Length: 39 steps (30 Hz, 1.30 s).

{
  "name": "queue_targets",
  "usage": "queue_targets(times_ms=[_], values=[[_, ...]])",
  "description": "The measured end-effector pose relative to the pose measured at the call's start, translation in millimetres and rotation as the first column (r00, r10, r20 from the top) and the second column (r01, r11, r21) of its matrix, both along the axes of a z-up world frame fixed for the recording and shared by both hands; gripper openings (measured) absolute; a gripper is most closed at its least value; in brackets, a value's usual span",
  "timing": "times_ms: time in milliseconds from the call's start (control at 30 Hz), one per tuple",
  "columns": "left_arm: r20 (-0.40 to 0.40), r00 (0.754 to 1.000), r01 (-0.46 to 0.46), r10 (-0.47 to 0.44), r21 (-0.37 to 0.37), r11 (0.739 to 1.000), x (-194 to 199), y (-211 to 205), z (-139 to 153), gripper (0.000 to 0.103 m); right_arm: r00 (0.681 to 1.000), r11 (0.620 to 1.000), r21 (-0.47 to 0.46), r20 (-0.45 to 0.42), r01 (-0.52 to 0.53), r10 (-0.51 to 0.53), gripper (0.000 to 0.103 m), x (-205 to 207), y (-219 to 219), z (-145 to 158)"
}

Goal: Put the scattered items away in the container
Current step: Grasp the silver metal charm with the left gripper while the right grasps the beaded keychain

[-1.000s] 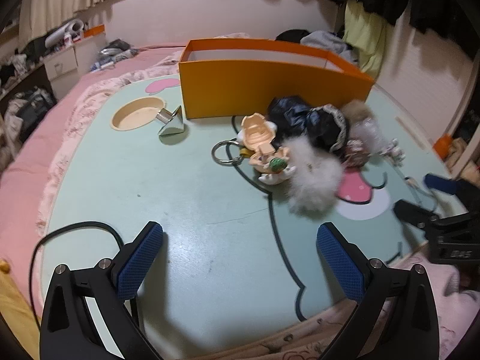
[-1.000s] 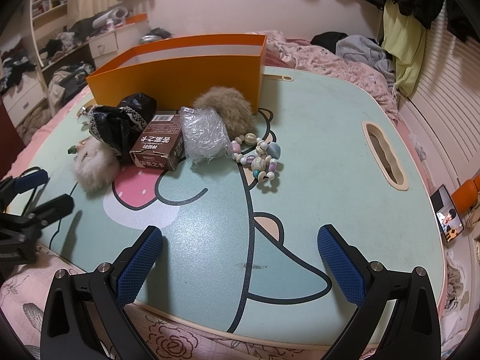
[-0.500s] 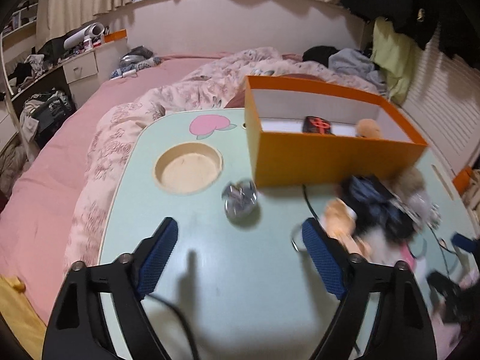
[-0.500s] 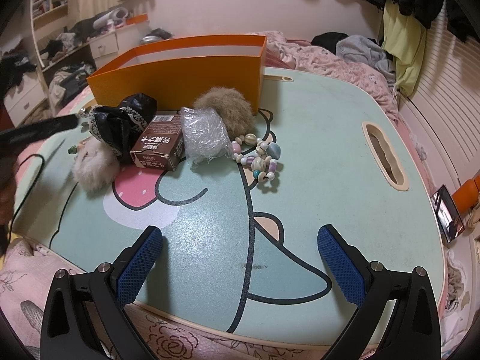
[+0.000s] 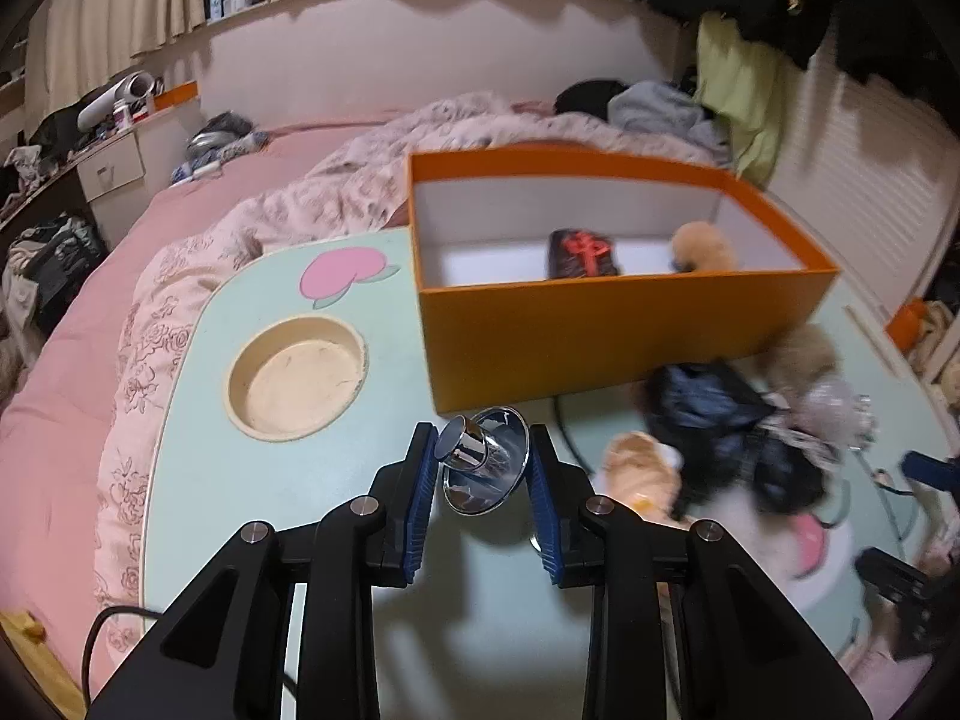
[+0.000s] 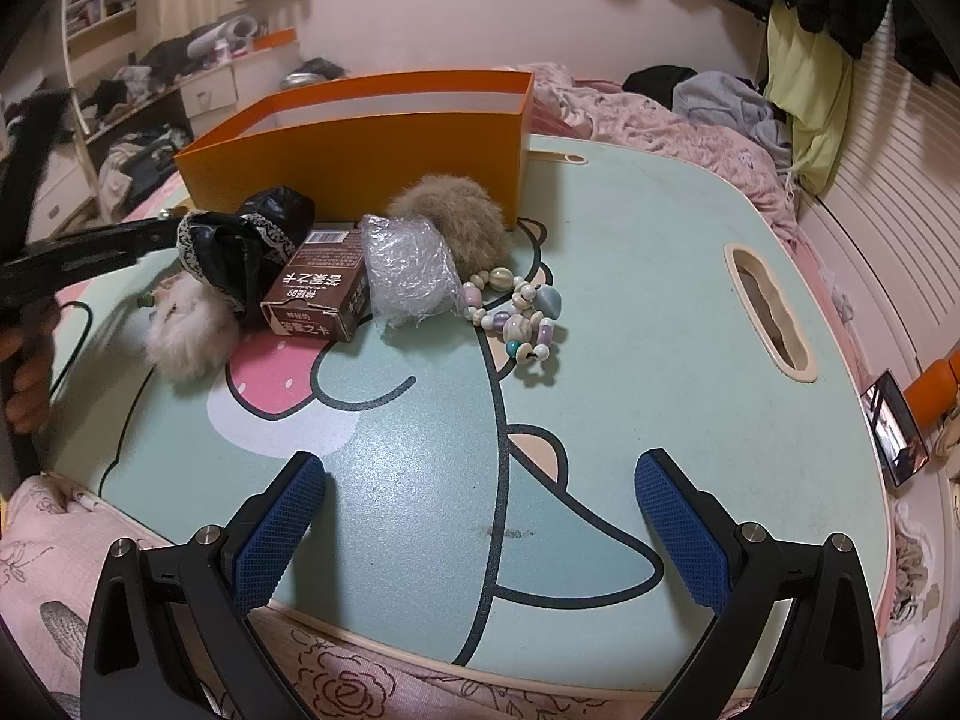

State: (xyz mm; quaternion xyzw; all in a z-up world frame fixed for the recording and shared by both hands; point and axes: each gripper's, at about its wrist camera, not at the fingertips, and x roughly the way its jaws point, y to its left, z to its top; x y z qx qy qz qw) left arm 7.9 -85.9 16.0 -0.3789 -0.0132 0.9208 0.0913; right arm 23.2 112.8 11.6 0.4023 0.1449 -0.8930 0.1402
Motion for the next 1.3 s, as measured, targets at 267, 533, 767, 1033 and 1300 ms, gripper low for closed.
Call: queue_targets(times_ms=[267,533,767,1033,1300], values=[[-0.058,0.998,0.022,-0.015,0.133,0.991,47.0,-6.8,19.5,0.031,0.999,0.999,-0.01,0.01,-0.042,0.042,0.103,-0.1,0.5,-0.1],[-0.06,0.997,0.056,-0.047,0.151,0.987,72.3,-3.9,23.4,0.031,1.0,0.974,-0.228,0.029,0.011,-0.005,0.096,-13.4,29.0,18.1],[-0.061,0.997,0.056,-0.047,0.145,0.988,72.8,1.1,23.4,0.031,1.0,0.975,-0.222,0.011,0.015,-0.013,0.075,-33.0,24.3,32.6],[-0.063,0.997,0.056,-0.047,0.158,0.986,74.1,-0.7,25.0,0.031,1.0,0.998,-0.062,-0.014,-0.009,0.008,0.04,-60.7,-3.8,30.3],[-0.067,0.996,0.064,-0.054,0.154,0.986,76.2,2.6,25.8,0.031,0.997,0.985,-0.155,0.006,-0.075,0.077,0.018,-57.2,3.9,24.9]])
